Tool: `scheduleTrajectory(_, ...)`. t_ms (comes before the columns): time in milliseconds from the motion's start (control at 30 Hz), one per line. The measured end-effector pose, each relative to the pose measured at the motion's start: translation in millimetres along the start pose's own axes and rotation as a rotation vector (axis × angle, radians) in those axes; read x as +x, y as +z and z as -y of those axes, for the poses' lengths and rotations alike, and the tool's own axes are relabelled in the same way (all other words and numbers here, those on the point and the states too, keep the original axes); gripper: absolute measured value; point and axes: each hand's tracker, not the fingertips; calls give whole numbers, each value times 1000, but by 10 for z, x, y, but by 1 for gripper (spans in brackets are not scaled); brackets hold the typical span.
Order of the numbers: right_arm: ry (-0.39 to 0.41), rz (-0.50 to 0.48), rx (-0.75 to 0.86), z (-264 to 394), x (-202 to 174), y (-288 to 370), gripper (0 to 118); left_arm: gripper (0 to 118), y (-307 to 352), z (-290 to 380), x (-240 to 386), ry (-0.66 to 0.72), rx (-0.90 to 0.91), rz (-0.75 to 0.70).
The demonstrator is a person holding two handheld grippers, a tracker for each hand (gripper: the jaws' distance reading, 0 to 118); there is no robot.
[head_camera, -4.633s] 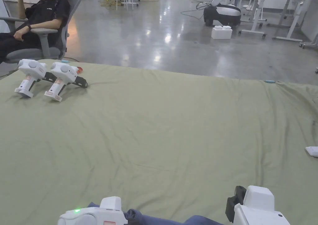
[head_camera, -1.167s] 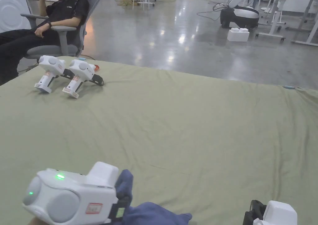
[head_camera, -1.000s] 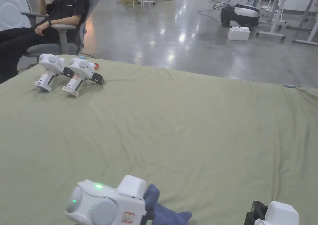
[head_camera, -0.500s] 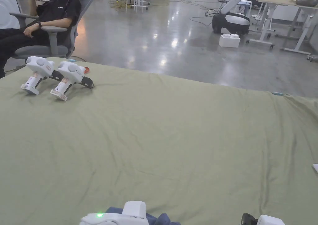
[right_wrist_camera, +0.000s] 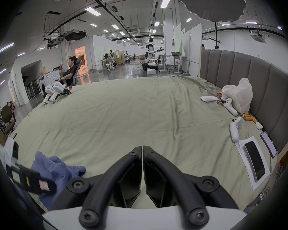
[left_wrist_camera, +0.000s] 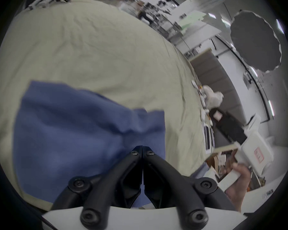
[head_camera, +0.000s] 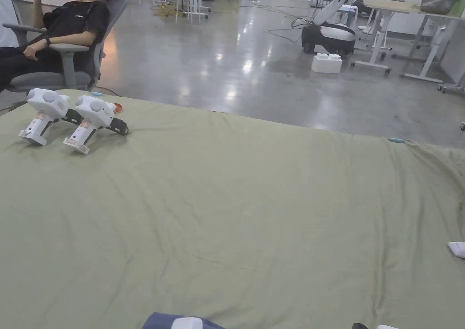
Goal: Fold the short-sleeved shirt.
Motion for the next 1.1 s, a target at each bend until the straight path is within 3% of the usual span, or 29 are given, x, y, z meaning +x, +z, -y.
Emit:
scheduleTrajectory(133, -3, 5, -8, 33, 3, -6, 0, 2, -346, 123, -47, -34, -2, -99)
scheduleTrajectory(233, -3, 1, -3, 32, -16, 33, 0, 2, -346, 159, 24, -49, 33, -85)
scheduleTrajectory(367, 11, -1, 55, -11, -66, 94, 0, 2, -128, 113, 175, -195, 112, -97)
scheduleTrajectory(467, 15, -3, 113, -107, -129, 119, 0, 2, 155, -45, 221, -223, 247, -106)
scheduleTrajectory(833, 17, 38, 357, -706, -465, 239, 0, 3, 1130, -475, 396, -499, 989, -599)
scheduleTrajectory(967, -12, 69, 444, -849, -491, 337, 0, 3, 1354, -491, 381, -537, 1111, -682)
scheduleTrajectory(1100, -8, 85, 500, -917, -490, 426, 0, 3, 1456, -441, 330, -558, 1112, -738)
